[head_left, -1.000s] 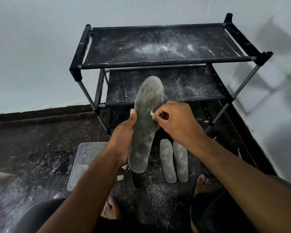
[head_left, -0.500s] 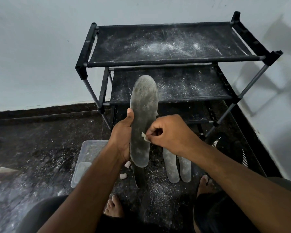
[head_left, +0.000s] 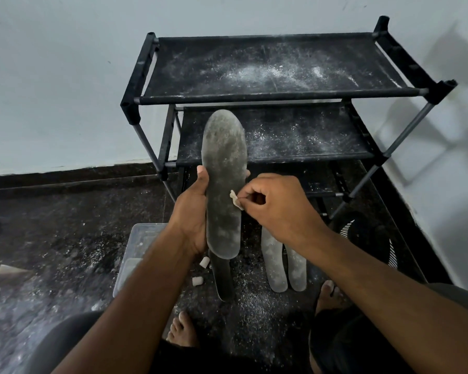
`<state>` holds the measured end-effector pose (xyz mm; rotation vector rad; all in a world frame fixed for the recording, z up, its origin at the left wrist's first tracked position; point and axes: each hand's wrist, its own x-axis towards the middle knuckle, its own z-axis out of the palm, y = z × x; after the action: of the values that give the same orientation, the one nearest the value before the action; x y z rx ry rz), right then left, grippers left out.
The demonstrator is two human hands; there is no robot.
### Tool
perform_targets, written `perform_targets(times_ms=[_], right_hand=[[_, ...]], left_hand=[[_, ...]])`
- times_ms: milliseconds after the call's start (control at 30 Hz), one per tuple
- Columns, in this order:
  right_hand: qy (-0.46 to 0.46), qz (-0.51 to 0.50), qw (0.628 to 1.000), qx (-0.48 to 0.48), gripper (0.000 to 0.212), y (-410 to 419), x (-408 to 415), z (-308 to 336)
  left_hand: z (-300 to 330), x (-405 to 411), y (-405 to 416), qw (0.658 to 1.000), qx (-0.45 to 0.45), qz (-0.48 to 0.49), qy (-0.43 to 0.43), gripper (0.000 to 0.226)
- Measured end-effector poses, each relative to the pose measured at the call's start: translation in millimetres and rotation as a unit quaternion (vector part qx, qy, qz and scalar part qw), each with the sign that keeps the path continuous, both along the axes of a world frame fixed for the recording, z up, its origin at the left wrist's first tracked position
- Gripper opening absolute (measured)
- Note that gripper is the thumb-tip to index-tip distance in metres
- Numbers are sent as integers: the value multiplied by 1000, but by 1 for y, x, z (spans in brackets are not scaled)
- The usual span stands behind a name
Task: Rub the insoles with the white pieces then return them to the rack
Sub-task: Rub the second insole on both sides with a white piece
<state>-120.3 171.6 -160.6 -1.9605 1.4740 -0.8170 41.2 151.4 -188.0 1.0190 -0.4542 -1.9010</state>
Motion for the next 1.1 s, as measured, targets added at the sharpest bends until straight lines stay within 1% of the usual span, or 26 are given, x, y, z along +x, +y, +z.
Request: perform_targets(times_ms=[100,167,233,267,367,433,467,567,633,700,767,800,900,967,1100], right_hand=[[5,-26,999,-25,4,-1,0,-4],[-3,-59,997,-47,4,-5,-2,-5],[-25,-68,996,-46,3,-7,-3,-3],[-29,-56,997,-36,3,-5,-3,-2],[-15,27,999,33,2,5,3,-1],[-5,60,997,52,2,7,6,-1],[-4,53,998,39,3,7,7,-2],[0,12,999,-38,6,3,8,-3],[19,11,998,-60,7,5,12,-3],[33,39,998,-22,8,9,14,-4],[15,62,997,39,4,11,11,-3],[12,62,997,46,4,10,9,-2],[57,30,998,-14,8,6,8,-1],[70,29,997,-19,9,8,11,2],[26,91,990,105,4,15,7,8]], left_hand=[[6,-8,6,1000,-19,-14,9,55],[8,-13,10,999,-20,-12,24,51],[6,-13,10,999,-14,-1,37,58],[3,-12,9,999,-14,0,41,63],[0,-5,4,998,-11,-6,56,74],[-2,-2,2,998,-3,-3,68,76],[-3,-1,1,997,-5,-4,72,77],[-3,-2,0,998,-13,-15,61,77],[-1,-3,1,998,-13,-19,57,78],[0,-3,3,998,-8,-21,57,78],[0,-3,5,998,-3,-21,54,77],[0,-4,6,998,-1,-21,55,76],[2,-6,6,998,-5,-29,48,76],[3,-7,6,998,-5,-26,50,76],[0,-5,4,997,-1,-10,78,76]])
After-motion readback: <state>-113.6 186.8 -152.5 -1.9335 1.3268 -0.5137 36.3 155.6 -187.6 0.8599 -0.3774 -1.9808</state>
